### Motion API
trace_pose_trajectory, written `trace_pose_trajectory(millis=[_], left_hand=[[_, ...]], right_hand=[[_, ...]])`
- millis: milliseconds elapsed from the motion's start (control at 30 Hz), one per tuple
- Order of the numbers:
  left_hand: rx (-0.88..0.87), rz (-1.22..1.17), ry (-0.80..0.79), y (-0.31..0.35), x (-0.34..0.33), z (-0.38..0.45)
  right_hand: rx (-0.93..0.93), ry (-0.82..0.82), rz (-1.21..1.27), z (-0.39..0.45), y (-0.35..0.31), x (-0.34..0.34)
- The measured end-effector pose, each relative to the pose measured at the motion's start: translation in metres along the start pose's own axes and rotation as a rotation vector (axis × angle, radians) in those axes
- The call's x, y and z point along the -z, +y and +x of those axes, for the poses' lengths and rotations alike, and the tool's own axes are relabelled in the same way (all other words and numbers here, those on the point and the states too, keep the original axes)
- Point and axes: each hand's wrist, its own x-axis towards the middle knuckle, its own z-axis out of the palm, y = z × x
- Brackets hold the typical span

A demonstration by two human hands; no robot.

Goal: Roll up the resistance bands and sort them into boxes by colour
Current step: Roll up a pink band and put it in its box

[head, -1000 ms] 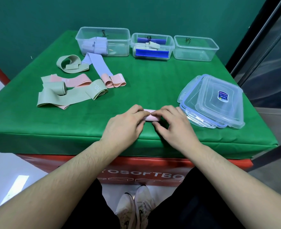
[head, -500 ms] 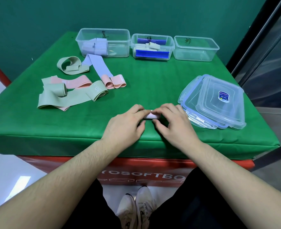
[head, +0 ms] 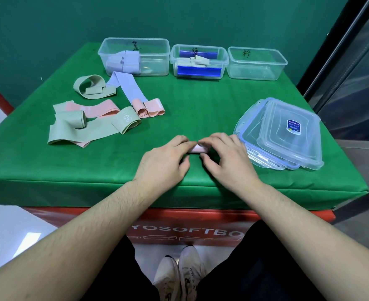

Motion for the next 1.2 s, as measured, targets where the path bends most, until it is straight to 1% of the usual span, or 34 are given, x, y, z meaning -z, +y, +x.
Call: trace_pose_trajectory(millis=[133,300,433,700,933,1133,1200], left_hand=[[-0.011,0.008,-0.002,0.0,0.001,0.002],[-0.058,0.039,0.057,-0.001,0.002,0.004],[-0.036,0.035,0.034,-0.004,-0.001,0.009],[-0.026,0.055,-0.017,-0.006,-0.002,0.018],[-0.053,0.064,-0.002,-0.006,-0.002,0.024],[-0.032,-0.021,-0.043,-0.013,-0.004,0.035],[-0.015,-0.062,-0.045,-0.013,-0.004,0.038]], right_hand=[[-0.013,0.001,0.002,0.003,0.002,-0.002],[-0.026,-0.034,0.019,0.007,0.006,-0.001],[-0.035,-0.09,-0.012,0.012,0.005,0.001],[-0.051,-0.07,-0.032,0.018,0.004,0.002],[-0.071,-0.077,-0.009,0.024,0.009,0.0],[-0.107,-0.116,0.021,0.032,0.009,-0.003],[-0.091,-0.123,0.011,0.034,0.01,-0.003]])
